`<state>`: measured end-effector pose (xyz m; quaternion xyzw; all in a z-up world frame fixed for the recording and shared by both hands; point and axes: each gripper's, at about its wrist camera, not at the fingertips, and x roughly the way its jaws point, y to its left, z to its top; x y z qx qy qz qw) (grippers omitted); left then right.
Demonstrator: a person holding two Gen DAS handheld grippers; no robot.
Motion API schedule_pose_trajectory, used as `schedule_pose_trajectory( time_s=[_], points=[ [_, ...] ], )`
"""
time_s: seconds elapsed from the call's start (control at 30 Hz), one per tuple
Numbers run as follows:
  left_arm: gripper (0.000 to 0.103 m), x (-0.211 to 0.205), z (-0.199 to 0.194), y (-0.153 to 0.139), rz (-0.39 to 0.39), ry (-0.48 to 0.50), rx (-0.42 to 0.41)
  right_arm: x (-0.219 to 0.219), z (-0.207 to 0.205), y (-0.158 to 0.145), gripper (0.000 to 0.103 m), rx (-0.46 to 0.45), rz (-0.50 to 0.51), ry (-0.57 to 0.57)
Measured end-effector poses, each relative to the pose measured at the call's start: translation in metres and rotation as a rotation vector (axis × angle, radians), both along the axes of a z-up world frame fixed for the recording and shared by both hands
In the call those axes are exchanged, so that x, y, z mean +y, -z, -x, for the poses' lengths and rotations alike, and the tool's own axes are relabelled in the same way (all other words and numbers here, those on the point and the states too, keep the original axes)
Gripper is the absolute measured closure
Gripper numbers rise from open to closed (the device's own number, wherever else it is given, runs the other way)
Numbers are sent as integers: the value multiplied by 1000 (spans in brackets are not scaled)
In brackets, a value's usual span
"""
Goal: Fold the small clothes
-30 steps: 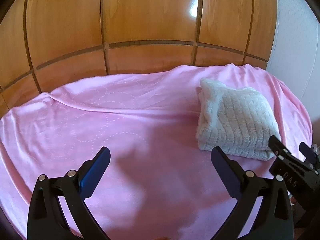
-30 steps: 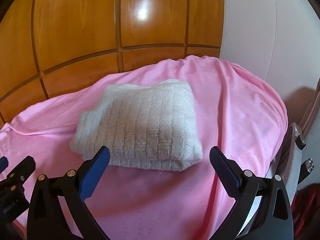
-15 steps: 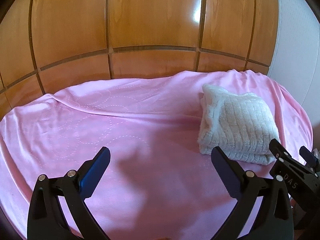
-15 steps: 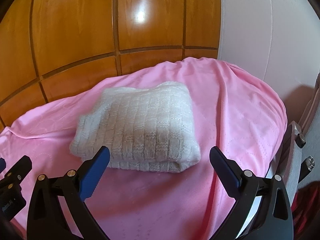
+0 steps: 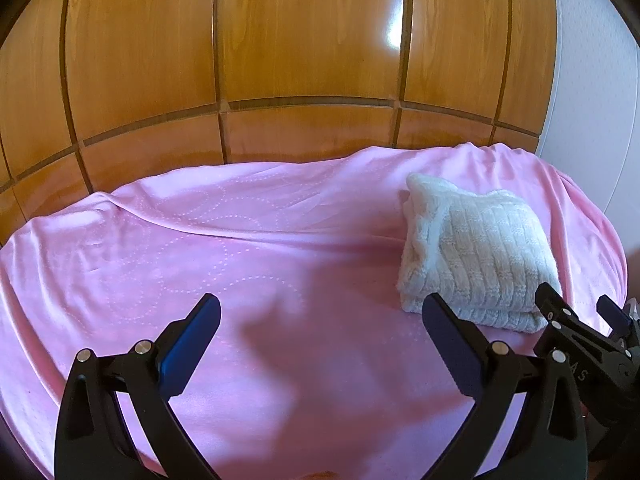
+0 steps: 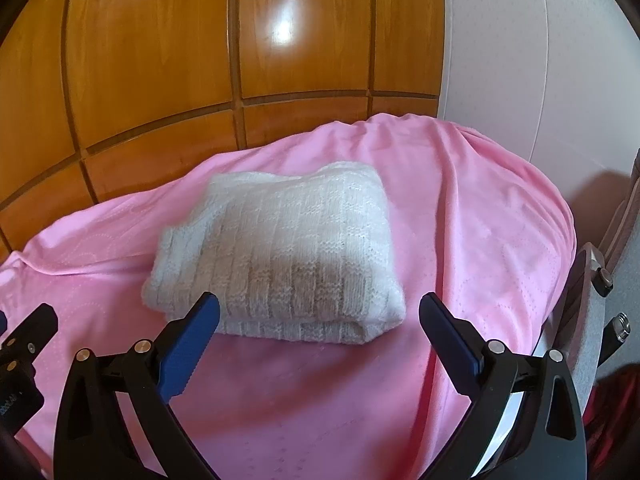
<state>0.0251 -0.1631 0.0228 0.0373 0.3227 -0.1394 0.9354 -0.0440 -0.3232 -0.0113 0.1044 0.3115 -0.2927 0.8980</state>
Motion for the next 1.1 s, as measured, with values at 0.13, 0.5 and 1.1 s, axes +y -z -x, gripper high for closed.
schedule_pose_trajectory(
  time_s=[0.13, 0.5, 1.1],
  points=[
    [2, 0, -1, 0, -2, 6, 4, 0, 0, 1, 4, -3, 0, 4],
    [2, 2, -2, -1, -1, 19, 5, 1, 5, 1, 4, -4, -3, 7],
    [3, 3, -9, 3, -20, 36, 8, 1, 5, 7, 4, 15, -20, 2]
  ],
)
